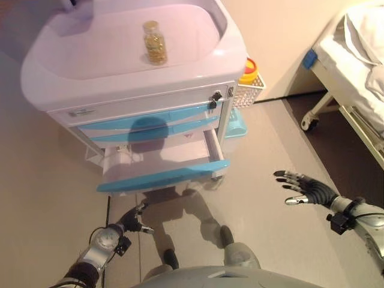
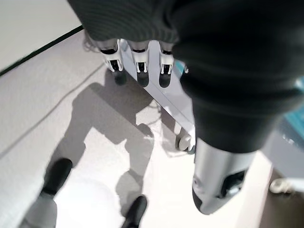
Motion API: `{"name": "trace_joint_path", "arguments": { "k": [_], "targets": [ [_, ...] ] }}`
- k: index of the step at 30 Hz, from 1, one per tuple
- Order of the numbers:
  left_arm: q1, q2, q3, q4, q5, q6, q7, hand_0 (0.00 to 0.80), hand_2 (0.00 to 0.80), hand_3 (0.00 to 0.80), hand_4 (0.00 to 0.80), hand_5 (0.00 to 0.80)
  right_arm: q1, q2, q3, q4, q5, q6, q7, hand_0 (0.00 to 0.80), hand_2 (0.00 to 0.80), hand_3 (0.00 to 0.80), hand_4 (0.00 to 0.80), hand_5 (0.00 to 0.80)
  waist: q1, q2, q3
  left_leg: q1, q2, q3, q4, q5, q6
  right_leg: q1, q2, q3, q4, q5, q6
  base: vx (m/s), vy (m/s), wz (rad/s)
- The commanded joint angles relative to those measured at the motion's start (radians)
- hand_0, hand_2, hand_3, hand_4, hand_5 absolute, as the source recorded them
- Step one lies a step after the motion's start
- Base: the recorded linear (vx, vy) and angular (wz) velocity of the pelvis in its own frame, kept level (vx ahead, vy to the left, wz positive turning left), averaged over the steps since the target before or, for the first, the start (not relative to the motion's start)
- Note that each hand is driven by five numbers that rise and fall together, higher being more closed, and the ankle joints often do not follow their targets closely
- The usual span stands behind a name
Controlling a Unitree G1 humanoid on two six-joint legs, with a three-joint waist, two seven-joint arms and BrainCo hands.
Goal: Open the drawer and pick up the medicine
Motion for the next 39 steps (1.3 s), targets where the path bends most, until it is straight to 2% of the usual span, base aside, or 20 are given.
{"name": "trace_joint_path", "arguments": {
  "k": [1,4,9,13,20,22,23,28,32,39],
  "targets": [
    [-0.112,0.118,-0.018,0.101,-0.014,-0.026,0.017,0.000,0.000,0.000,0.000,0.000,-0.045,0.002,0.107,0.013,0.092,-0.020,0.148,0.000,0.000,0.000,0.000,0.000,-0.016,-0.032,0.021,-0.100,-0.004,-0.001,0.194,-0.129,0.014,-0.123,-0.021,-0.002,0.151,-0.032,0.069,-0.117,0.108,-0.35],
    [-0.205,0.158,-0.049,0.142,-0.093,-0.011,0.010,0.000,0.000,0.000,0.000,0.000,-0.082,-0.010,0.191,0.087,0.139,-0.052,0.164,0.000,0.000,0.000,0.000,0.000,-0.037,-0.024,0.082,-0.128,-0.008,0.018,0.228,-0.133,0.014,-0.155,-0.031,0.016,0.168,-0.027,0.067,-0.138,0.148,-0.37],
    [-0.339,0.183,-0.071,0.233,-0.225,0.004,0.022,0.000,0.000,0.000,0.000,0.000,-0.140,0.010,0.268,0.172,0.244,-0.053,0.123,0.000,0.000,0.000,0.000,0.000,-0.074,-0.017,0.167,-0.200,-0.021,0.042,0.294,-0.143,0.019,-0.223,-0.036,0.059,0.200,-0.026,0.058,-0.106,0.157,-0.26],
    [-0.432,0.229,-0.051,0.279,-0.304,0.035,-0.015,0.000,0.000,0.000,0.000,0.000,-0.148,0.037,0.298,0.213,0.256,-0.090,0.059,0.000,0.000,0.000,0.000,0.000,-0.093,-0.027,0.215,-0.253,-0.025,0.053,0.337,-0.147,0.023,-0.273,-0.033,0.081,0.219,-0.019,0.051,-0.085,0.096,-0.14],
    [-0.613,0.341,-0.031,0.374,-0.404,0.060,-0.047,0.000,0.000,0.000,0.000,0.000,-0.157,0.072,0.349,0.261,0.274,-0.167,0.001,0.000,0.000,0.000,0.000,0.000,-0.101,-0.054,0.281,-0.340,-0.022,0.056,0.411,-0.158,0.033,-0.337,-0.018,0.096,0.245,-0.012,0.033,-0.071,0.012,-0.04],
    [-0.656,0.363,-0.034,0.396,-0.419,0.059,-0.052,0.000,0.000,0.000,0.000,0.000,-0.158,0.081,0.359,0.262,0.282,-0.182,-0.023,0.000,0.000,0.000,0.000,0.000,-0.101,-0.058,0.288,-0.362,-0.021,0.059,0.427,-0.160,0.036,-0.353,-0.015,0.096,0.250,-0.011,0.030,0.009,0.019,0.01],
    [-0.675,0.374,-0.036,0.402,-0.427,0.064,-0.057,0.000,0.000,0.000,0.000,0.000,-0.154,0.087,0.362,0.264,0.290,-0.190,-0.037,0.000,0.000,0.000,0.000,0.000,-0.100,-0.052,0.288,-0.366,-0.020,0.047,0.440,-0.190,0.033,-0.351,-0.013,0.091,0.257,-0.035,0.033,0.054,0.039,0.01],
    [-0.762,0.429,-0.042,0.436,-0.434,0.074,-0.048,0.000,0.000,0.000,0.000,0.000,-0.143,0.115,0.378,0.265,0.293,-0.226,-0.090,0.000,0.000,0.000,0.000,0.000,-0.093,-0.060,0.288,-0.416,-0.018,0.048,0.463,-0.193,0.038,-0.392,-0.009,0.092,0.265,-0.030,0.028,0.005,-0.006,0.05],
    [-0.827,0.489,-0.039,0.470,-0.460,0.052,-0.061,0.000,0.000,0.000,0.000,0.000,-0.128,0.142,0.387,0.265,0.285,-0.250,-0.132,0.000,0.000,0.000,0.000,0.000,-0.082,-0.070,0.288,-0.444,-0.018,0.041,0.467,-0.192,0.042,-0.412,-0.006,0.094,0.260,-0.021,0.028,-0.009,-0.038,0.07],
    [-0.931,0.549,-0.031,0.561,-0.447,0.040,0.055,0.000,0.000,0.000,0.000,0.000,-0.119,0.179,0.407,0.279,0.308,-0.288,-0.172,0.000,0.000,0.000,0.000,0.000,-0.067,-0.090,0.288,-0.464,-0.003,0.035,0.473,-0.194,0.045,-0.417,-0.004,0.072,0.253,-0.013,0.035,-0.018,-0.071,0.04]
  ]
}}
